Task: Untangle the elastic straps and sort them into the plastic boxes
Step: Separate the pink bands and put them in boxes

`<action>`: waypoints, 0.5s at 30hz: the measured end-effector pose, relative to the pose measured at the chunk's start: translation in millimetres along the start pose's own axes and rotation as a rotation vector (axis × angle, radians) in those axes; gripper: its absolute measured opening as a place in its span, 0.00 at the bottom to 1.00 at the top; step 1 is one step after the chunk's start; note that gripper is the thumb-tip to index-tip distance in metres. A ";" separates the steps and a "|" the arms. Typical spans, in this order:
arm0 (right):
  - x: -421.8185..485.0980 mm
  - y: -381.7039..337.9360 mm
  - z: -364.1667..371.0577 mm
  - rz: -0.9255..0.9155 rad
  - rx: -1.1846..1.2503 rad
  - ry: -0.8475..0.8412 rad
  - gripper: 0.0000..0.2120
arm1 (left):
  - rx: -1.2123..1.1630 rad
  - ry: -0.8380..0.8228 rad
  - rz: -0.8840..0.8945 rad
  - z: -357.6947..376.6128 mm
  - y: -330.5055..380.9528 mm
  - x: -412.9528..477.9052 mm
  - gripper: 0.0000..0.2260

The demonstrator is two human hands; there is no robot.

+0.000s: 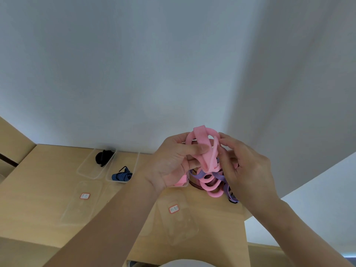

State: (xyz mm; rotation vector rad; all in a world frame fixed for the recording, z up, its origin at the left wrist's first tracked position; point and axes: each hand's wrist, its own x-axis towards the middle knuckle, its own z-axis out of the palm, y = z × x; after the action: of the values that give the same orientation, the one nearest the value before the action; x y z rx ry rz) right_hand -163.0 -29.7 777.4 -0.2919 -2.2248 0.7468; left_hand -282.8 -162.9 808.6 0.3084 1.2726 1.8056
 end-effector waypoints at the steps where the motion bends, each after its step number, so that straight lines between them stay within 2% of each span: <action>1: 0.2 0.2 0.3 0.008 0.012 -0.002 0.11 | -0.013 0.002 -0.001 0.7 -1.3 0.0 0.18; 6: 1.6 5.3 -1.9 -0.044 -0.016 0.050 0.09 | -0.146 -0.031 -0.008 3.1 -3.2 -2.0 0.16; 11: 7.0 6.9 -8.6 -0.022 0.157 0.082 0.08 | 0.043 -0.019 0.044 3.0 -5.4 -2.1 0.17; 15: 9.6 2.5 -10.4 -0.004 0.253 0.050 0.08 | 0.077 -0.035 0.073 0.5 -5.9 -3.0 0.17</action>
State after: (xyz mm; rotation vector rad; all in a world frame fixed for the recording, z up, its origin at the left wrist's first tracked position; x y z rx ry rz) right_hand -162.1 -19.2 787.2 -0.1791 -2.0560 0.9958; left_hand -277.7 -164.3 804.6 0.4325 1.3234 1.8068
